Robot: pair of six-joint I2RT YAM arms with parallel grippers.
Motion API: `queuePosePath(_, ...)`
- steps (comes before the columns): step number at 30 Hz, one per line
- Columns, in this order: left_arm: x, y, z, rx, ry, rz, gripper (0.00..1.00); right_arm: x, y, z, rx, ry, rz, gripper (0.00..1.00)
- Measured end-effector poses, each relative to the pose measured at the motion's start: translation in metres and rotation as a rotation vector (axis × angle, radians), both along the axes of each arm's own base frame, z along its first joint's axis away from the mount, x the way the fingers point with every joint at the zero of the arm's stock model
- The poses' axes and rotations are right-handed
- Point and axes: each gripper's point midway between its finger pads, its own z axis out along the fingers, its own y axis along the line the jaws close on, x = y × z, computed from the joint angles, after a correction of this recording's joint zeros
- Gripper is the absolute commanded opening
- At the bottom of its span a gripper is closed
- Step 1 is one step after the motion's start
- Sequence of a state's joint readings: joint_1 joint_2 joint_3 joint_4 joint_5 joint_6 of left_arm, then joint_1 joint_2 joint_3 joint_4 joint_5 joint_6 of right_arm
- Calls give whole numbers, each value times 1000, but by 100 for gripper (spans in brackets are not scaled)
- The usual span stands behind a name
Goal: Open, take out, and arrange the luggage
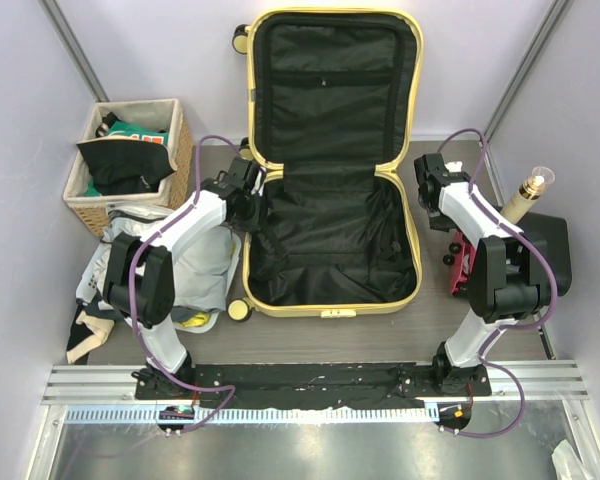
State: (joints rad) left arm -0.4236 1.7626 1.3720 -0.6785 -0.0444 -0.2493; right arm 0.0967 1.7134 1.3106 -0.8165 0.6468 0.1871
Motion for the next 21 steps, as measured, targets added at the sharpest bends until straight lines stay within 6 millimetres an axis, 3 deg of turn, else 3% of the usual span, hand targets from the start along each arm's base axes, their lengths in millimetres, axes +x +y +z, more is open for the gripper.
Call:
queuePosePath(6,0,0,0,0,0,0,0,-5,-9,4,-54,17,-12,46)
queuePosePath(13,0,0,0,0,0,0,1,-5,-6,2,-36,25,5,57)
queuePosePath(17,-1,-1,1,-4,1,-2,20,5,11,-1,70,13,55,65)
queuePosePath(18,-1,-1,1,-7,1,-9,30,8,16,-1,98,4,68,67)
queuePosePath(20,-3,-4,2,-18,7,-38,43,19,28,1,165,-30,102,71)
queuePosePath(21,-5,-7,2,-29,12,-58,57,25,34,3,197,-45,121,76)
